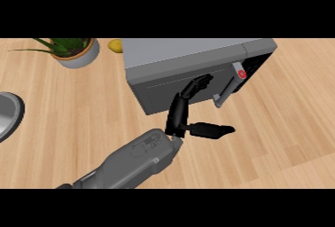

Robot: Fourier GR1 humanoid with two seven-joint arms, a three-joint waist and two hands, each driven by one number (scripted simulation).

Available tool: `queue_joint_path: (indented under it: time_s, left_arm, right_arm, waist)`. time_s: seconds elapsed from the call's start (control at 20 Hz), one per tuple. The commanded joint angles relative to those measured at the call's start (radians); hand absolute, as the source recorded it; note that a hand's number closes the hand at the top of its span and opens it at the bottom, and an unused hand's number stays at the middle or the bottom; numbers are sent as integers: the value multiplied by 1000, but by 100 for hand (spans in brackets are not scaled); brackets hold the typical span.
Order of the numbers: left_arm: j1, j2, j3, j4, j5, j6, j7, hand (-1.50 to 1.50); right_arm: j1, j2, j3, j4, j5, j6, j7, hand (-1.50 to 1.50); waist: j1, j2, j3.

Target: Pick up the milk, place it into the microwave and close the microwave

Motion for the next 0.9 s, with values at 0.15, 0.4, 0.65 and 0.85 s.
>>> queue_joint_path:
  time_s: [0.15,0.4,0.65,0.85]
  left_arm:
    - [-59,0,44,70,70,25,-33,-150]
    - [-80,0,39,86,99,13,-59,-150]
    - [-88,0,37,102,129,5,-86,-150]
    - [-95,0,18,100,136,1,-99,-150]
  right_arm:
    - [-57,-27,-11,25,9,-8,4,150]
    - [-92,-37,-3,57,27,-14,10,150]
    - [-124,-45,8,70,30,-13,13,150]
    - [-108,94,85,161,-210,52,56,-150]
  waist:
    - [-11,13,0]
    - [-2,23,2]
    - [-7,27,1]
    - [0,32,7]
